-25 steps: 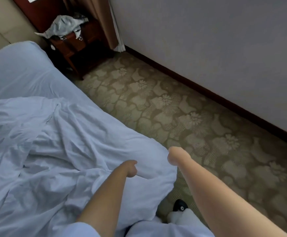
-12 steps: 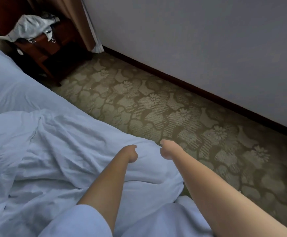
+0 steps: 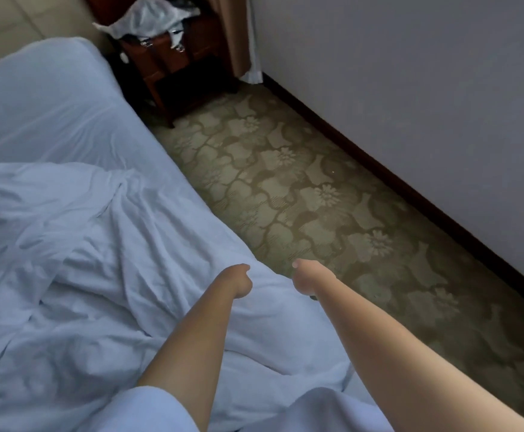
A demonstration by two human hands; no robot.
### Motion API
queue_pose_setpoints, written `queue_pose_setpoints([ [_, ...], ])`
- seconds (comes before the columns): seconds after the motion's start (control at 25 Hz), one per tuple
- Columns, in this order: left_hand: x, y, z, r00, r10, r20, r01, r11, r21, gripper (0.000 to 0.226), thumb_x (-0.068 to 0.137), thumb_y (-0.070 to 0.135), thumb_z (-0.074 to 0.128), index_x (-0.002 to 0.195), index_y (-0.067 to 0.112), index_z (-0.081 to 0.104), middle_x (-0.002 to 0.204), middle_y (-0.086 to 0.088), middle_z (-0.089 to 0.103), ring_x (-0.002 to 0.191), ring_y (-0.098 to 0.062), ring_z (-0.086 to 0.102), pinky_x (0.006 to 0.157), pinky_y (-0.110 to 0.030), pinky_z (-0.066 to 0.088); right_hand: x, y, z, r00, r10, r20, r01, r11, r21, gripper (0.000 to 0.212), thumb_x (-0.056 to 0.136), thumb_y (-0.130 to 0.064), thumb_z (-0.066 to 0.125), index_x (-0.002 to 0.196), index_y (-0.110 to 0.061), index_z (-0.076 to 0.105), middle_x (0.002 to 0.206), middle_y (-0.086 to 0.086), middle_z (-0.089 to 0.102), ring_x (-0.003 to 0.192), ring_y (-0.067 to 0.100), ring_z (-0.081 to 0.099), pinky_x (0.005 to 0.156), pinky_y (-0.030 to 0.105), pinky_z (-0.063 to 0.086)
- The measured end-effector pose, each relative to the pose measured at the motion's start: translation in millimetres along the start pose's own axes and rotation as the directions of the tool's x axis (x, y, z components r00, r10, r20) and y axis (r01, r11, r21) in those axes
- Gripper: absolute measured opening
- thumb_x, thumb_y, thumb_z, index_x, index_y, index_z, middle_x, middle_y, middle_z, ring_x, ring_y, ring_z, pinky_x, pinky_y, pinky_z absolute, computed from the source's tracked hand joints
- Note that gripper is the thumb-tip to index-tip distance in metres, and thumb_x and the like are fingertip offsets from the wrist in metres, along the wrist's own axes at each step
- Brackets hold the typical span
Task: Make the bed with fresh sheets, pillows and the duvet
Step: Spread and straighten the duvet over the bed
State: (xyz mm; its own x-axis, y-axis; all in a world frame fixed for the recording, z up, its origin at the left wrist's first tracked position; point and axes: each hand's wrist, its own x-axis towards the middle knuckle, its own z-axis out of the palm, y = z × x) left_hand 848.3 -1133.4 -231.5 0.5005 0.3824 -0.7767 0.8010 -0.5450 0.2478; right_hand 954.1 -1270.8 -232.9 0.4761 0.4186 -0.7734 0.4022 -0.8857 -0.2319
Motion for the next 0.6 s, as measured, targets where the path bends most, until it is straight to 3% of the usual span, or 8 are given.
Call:
queue_pose_setpoints([
  [0.2,4.0,37.7,0.1,0.975,-0.218,-0.045,0.206,0.961,-0.184,0.052,0.099,0.007,0.032,0.151,0.015,0.023,0.158,-0.008,0.018,0.144,-0.025,0.02,0.118,-0.035,0.019,33.1,-2.2,-61.4,0.966,-0.234,0.113,0.251,0.951,-0.183,0.048,0.098,-0.013,0.035,0.145,-0.016,0.033,0.143,0.008,0.042,0.126,0.027,0.046,0.1,0.037,0.043],
  [0.44,-7.1,61.8,-0.3,0.909,-0.418,-0.009,0.396,0.868,-0.299,0.055,0.099,0.008,0.03,0.152,0.018,0.017,0.159,-0.006,0.015,0.145,-0.024,0.02,0.117,-0.034,0.021,61.6,-9.3,-109.2,0.909,-0.375,0.183,0.413,0.87,-0.268,0.047,0.099,-0.012,0.036,0.146,-0.016,0.032,0.143,0.007,0.043,0.124,0.026,0.048,0.097,0.036,0.045],
  [0.6,-0.4,50.7,-16.3,0.881,-0.473,0.0,0.438,0.816,-0.376,0.057,0.098,0.007,0.029,0.152,0.019,0.015,0.159,-0.005,0.014,0.144,-0.024,0.02,0.116,-0.035,0.023,71.3,-32.4,-115.8,0.862,-0.441,0.251,0.501,0.819,-0.281,0.043,0.1,-0.012,0.034,0.143,-0.015,0.037,0.141,0.008,0.045,0.125,0.026,0.047,0.097,0.034,0.042],
])
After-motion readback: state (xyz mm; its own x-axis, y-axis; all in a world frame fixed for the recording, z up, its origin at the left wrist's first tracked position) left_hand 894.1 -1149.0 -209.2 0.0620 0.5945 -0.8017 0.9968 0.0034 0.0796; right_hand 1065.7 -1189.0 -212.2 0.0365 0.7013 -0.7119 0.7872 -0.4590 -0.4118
